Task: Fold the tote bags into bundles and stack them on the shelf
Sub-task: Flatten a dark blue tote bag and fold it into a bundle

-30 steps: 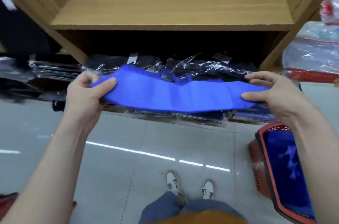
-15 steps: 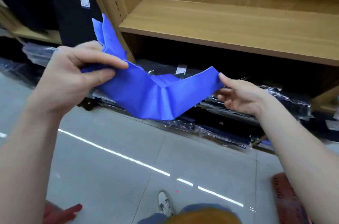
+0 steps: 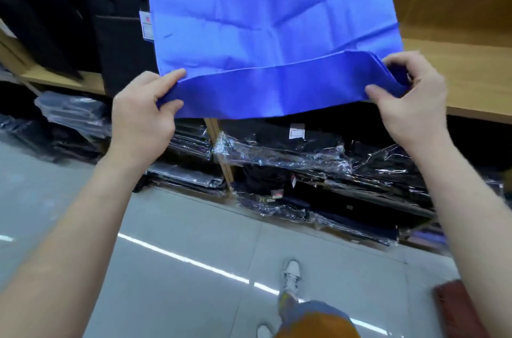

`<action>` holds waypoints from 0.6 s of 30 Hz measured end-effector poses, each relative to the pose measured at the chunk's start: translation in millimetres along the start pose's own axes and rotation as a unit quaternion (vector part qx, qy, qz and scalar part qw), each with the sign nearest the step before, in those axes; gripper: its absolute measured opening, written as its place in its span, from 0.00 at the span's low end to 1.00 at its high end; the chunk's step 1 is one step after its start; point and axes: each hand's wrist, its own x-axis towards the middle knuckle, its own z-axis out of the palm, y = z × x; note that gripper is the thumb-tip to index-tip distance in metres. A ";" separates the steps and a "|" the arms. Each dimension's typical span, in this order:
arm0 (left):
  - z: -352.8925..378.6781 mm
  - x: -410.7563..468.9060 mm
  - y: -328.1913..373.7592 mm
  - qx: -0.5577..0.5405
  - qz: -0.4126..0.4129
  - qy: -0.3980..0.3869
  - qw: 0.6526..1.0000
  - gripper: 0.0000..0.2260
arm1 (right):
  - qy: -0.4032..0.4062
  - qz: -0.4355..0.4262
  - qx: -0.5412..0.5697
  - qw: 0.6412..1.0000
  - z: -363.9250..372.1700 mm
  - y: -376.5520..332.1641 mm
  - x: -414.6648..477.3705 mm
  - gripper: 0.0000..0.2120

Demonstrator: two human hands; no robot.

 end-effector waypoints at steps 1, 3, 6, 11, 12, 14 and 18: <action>14.8 4.7 -6.2 0.002 0.001 -0.019 1.000 0.21 | 0.006 0.009 -0.021 1.000 3.1 12.7 3.1 0.15; 42.5 17.7 -14.2 -0.005 0.000 -0.043 0.999 0.20 | 0.024 0.010 -0.058 0.998 9.8 38.7 9.3 0.19; 80.8 44.8 -17.6 -0.020 -0.024 -0.048 0.998 0.18 | 0.066 0.013 -0.083 0.994 24.1 72.7 21.4 0.15; 141.7 102.5 -31.0 -0.032 -0.093 -0.050 0.994 0.14 | 0.085 0.036 -0.135 0.986 46.1 113.3 47.2 0.09; 151.9 113.4 -33.8 -0.033 -0.111 -0.046 0.992 0.13 | 0.083 0.040 -0.146 0.985 49.1 120.7 52.7 0.08; 169.5 131.0 -38.1 -0.019 -0.142 -0.044 0.989 0.10 | 0.074 0.056 -0.153 0.984 55.9 133.7 63.1 0.07; 204.1 153.9 -50.1 0.023 -0.172 -0.083 0.981 0.09 | 0.011 0.147 -0.211 0.966 66.0 152.9 84.8 0.08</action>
